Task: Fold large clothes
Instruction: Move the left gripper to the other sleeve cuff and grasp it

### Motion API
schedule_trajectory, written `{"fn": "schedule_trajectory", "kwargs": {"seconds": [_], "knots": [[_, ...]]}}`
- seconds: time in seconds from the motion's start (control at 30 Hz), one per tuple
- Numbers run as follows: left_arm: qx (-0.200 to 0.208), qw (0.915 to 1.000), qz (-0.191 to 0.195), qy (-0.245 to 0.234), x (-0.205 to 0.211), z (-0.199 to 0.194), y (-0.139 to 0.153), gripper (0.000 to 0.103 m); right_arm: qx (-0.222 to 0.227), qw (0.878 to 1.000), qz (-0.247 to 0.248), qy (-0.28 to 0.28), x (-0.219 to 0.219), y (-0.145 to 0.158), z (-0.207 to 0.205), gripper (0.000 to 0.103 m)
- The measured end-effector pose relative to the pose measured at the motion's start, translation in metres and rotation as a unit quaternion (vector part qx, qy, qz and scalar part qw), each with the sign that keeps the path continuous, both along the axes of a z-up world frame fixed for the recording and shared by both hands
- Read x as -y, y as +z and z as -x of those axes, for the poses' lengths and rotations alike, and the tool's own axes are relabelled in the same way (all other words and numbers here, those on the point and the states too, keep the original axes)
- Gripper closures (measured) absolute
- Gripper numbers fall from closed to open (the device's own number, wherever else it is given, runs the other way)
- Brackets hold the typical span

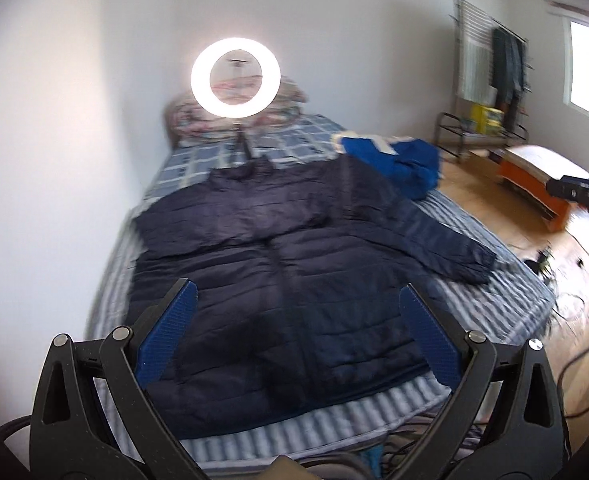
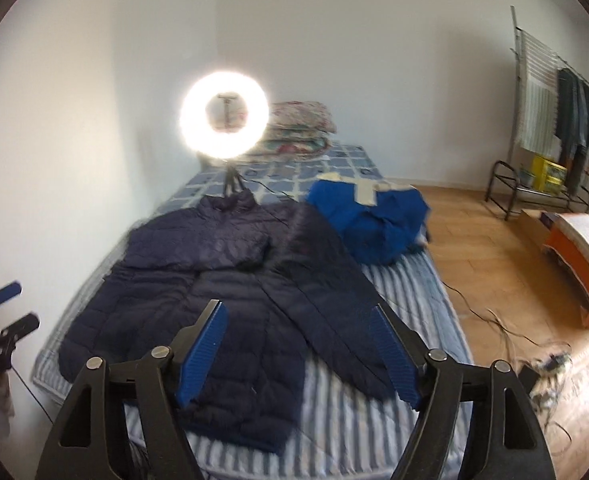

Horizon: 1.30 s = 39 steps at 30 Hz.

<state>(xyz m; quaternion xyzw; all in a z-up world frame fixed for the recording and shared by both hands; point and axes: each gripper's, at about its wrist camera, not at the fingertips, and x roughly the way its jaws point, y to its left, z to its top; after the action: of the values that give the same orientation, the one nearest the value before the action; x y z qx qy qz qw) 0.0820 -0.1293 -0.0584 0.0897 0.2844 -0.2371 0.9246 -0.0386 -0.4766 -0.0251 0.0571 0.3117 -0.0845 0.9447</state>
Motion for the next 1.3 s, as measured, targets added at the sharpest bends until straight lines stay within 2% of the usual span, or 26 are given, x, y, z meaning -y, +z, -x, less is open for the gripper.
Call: {"fn": "schedule_trajectory", "kwargs": {"seconds": [0.23,0.4,0.53,0.6,0.8,1.0,1.3], "knots": [[-0.013,0.9935,-0.011,-0.113,0.106,0.001,-0.012,0.0,-0.043,0.996,0.015,-0.077,0.019,-0.036,0.064,0.01],[-0.047,0.9814,-0.014,-0.185,0.181,-0.008,-0.029,0.001,-0.054,0.994,0.006,-0.098,0.029,-0.051,0.09,0.006],[-0.084,0.9699,-0.027,-0.227,0.243,-0.016,-0.05,0.011,-0.06,0.992,0.018,-0.108,0.032,-0.06,0.099,0.006],[-0.104,0.9654,-0.035,-0.237,0.268,-0.021,-0.063,0.018,-0.063,0.992,0.009,-0.111,0.035,-0.066,0.102,0.006],[-0.134,0.95,-0.087,-0.268,0.343,-0.022,-0.114,0.018,-0.082,0.988,-0.012,-0.132,0.055,-0.085,0.111,0.006],[-0.148,0.9322,-0.142,-0.298,0.395,-0.013,-0.164,0.018,-0.1,0.984,-0.02,-0.148,0.072,-0.1,0.118,0.006],[-0.123,0.9202,-0.241,-0.284,0.444,-0.014,-0.215,0.018,-0.11,0.98,-0.036,-0.165,0.089,-0.113,0.123,0.006]]}}
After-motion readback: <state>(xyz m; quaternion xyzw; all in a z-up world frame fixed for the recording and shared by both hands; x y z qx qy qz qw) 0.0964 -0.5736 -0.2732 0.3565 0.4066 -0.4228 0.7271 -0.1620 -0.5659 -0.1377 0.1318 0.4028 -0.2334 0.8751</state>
